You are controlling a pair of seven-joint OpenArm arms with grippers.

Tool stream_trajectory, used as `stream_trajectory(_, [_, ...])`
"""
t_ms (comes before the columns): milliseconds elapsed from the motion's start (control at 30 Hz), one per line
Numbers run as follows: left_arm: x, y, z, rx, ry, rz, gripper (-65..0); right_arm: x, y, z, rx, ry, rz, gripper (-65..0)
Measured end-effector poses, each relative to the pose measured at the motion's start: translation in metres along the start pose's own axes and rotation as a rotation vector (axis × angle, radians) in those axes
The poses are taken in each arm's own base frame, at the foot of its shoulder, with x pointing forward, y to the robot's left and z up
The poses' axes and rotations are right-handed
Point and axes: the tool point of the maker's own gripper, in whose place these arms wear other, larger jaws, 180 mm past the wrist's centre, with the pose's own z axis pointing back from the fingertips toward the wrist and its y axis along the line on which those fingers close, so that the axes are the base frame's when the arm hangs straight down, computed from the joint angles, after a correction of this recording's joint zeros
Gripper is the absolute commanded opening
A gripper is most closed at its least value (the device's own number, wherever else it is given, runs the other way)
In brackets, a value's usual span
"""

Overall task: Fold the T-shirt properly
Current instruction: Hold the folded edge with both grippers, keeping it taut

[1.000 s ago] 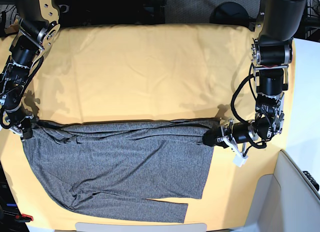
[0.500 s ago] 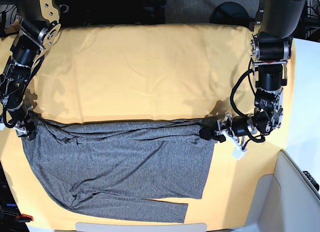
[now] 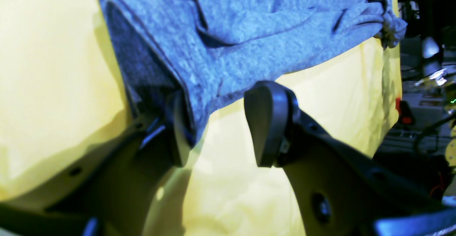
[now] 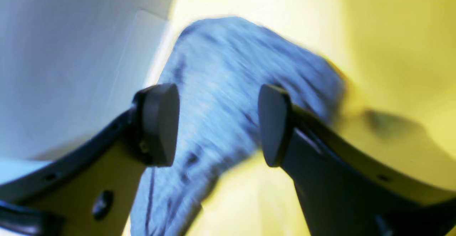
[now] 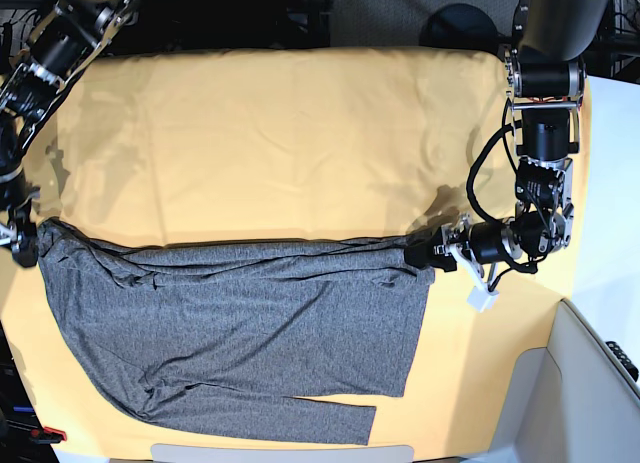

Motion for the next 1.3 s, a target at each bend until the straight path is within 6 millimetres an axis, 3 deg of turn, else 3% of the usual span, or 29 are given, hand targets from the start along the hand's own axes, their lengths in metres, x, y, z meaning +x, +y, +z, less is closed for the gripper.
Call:
stream_trajectory(67, [-0.004,0.001,0.0,0.001,0.004,-0.002,-39.6,-0.017,-0.022,0.006,-0.057,0.016,-0.052,-29.8])
stream_trajectory(167, [-0.013,0.003,-0.001,0.003,0.018,0.008,-39.6,-0.032,-0.035,0.007,-0.103,0.034,-0.051,-29.8])
stream_trajectory(367, [-0.01,0.003,-0.001,0.003,0.015,0.004,-39.6,-0.033,-0.014,-0.017,-0.079,0.027,-0.056,-29.8])
stream_trajectory(500, [-0.011,0.004,0.0,0.007,0.018,0.004,-39.6,-0.042,-0.026,-0.031,-0.115,0.02,-0.111,-29.8])
stream_trajectory(900, [-0.007,0.017,0.014,0.043,0.012,0.0,-39.6,-0.043,-0.041,-0.026,-0.136,-0.019,-0.108,-29.8])
stream_trajectory(1300, [-0.015,0.018,0.012,0.041,0.022,0.011,-39.6,-0.019,-0.057,-0.033,-0.292,-0.176,-0.375,-29.8])
